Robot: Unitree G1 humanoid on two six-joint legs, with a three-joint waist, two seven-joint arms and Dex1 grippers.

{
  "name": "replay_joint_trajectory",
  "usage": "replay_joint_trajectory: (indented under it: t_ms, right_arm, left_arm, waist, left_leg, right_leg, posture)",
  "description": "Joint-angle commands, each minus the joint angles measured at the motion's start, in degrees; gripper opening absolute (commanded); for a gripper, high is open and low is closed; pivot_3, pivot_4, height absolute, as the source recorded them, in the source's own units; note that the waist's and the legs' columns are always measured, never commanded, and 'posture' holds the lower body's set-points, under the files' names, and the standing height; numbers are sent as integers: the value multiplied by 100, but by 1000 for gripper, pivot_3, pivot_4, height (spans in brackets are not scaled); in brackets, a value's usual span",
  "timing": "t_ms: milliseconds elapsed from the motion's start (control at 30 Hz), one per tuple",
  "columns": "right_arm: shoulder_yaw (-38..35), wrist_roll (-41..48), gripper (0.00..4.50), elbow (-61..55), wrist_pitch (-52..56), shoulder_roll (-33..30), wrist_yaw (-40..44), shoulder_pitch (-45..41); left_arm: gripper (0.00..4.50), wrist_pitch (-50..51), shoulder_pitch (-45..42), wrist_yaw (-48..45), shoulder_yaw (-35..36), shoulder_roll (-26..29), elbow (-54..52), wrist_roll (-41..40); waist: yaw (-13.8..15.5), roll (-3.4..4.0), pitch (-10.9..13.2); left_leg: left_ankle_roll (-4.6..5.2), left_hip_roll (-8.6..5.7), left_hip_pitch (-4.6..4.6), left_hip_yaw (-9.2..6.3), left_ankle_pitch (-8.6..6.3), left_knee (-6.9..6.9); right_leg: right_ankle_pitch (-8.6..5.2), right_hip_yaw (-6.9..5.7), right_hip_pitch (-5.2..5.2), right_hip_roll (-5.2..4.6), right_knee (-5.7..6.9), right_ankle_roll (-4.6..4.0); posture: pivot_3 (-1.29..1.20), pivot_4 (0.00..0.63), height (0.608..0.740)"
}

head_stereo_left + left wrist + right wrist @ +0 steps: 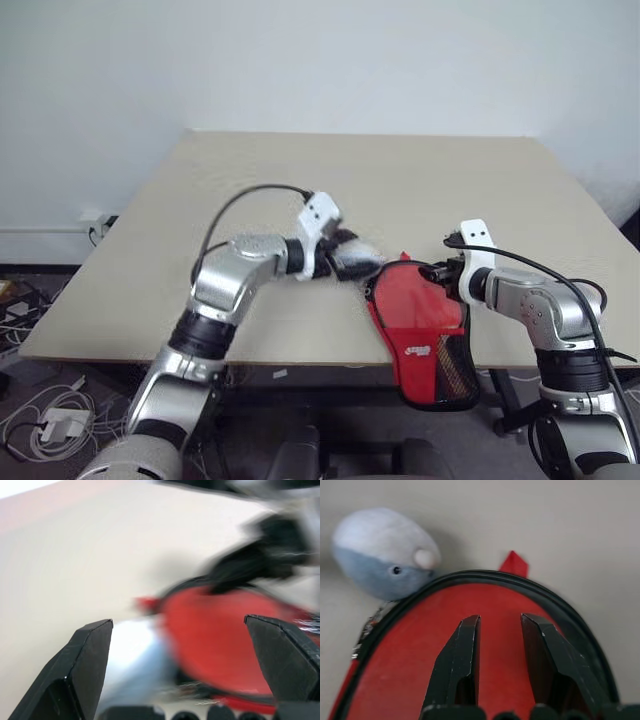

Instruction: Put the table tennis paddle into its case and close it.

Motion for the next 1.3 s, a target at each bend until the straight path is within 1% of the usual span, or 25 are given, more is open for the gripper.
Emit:
replay_joint_trajectory:
  t_ms: [33,133,300,400,467,600,733,967,1067,1233,1300]
  right_arm:
    - [35,102,1354,-321,78,46,74,8]
    - [133,104,1354,-404,160,69,94,75]
    - [338,47,1354,-483,216,67,118,241]
    - [391,39,761,-547,195,85,118,323]
    - [389,37,65,-548,200,113,104,339]
    - [470,2,24,-564,165,105,122,376]
    - [593,-121,24,-455,139,115,89,395]
    - [688,-330,24,-291,120,129,-4,389]
    - [634,-351,0,-286,138,136,-15,379]
    - [716,-312,0,-427,223,78,32,451]
    - [852,-324,0,-493,242,32,76,513]
  left_arm:
    - [4475,-525,-481,151,83,-115,843,344]
    - [4475,-798,-758,171,0,-265,1529,599]
    - [4475,-1040,-885,-16,-45,-515,2028,778]
    - [4500,-987,-962,-92,-9,-644,2288,804]
    - [4500,-957,-1006,-195,-16,-696,2450,816]
    - [4500,-1007,-1044,-287,-100,-777,2737,955]
    - [4500,-1105,-1195,-216,-77,-988,3272,1091]
    - [4500,-618,-1554,-682,317,-1263,4035,779]
    - [3926,-580,-1626,-710,361,-1304,4236,848]
    - [2254,-685,-1699,-613,402,-1344,4552,995]
    - [1682,-775,-1764,-562,422,-1362,4655,1039]
  waist:
    - [4,-2,0]
    - [9,-5,3]
    - [7,-6,3]
    - [5,-6,2]
    - [5,-7,2]
    - [4,-7,3]
    - [10,-9,1]
    - [5,-12,0]
    - [8,-12,-1]
    - [9,-13,-1]
    - [10,-14,-2]
  left_leg:
    - [0,0,-1,0,0,0]
    - [0,-1,-5,1,0,0]
    - [-1,0,-6,0,0,-1]
    - [-1,0,-6,1,-1,-1]
    - [-1,0,-6,1,-1,-1]
    - [-1,0,-5,0,-1,-1]
    - [-1,0,-5,-1,-1,3]
    - [0,0,-4,-4,-1,14]
    - [0,0,-5,-4,-1,14]
    - [0,0,-5,-5,-1,17]
    - [0,0,-5,-6,-1,17]
  right_leg:
    - [3,1,-1,0,-1,5]
    - [5,0,-2,-1,-3,13]
    - [6,0,-4,-1,-1,13]
    - [5,0,-4,-1,-1,13]
    - [6,0,-5,-2,-1,13]
    - [6,0,-5,-1,0,13]
    - [6,-1,-1,-2,0,13]
    - [5,-3,1,-1,3,13]
    - [6,-3,2,-1,3,13]
    - [6,-4,4,-1,3,13]
    - [6,-5,4,-2,3,14]
  posture:
    - [0,0,715]
    - [0,0,715]
    - [0,0,715]
    - [0,0,715]
    - [0,0,715]
    - [0,0,715]
    - [0,0,715]
    - [0,0,715]
    - [0,0,715]
    - [0,0,715]
    - [0,0,715]
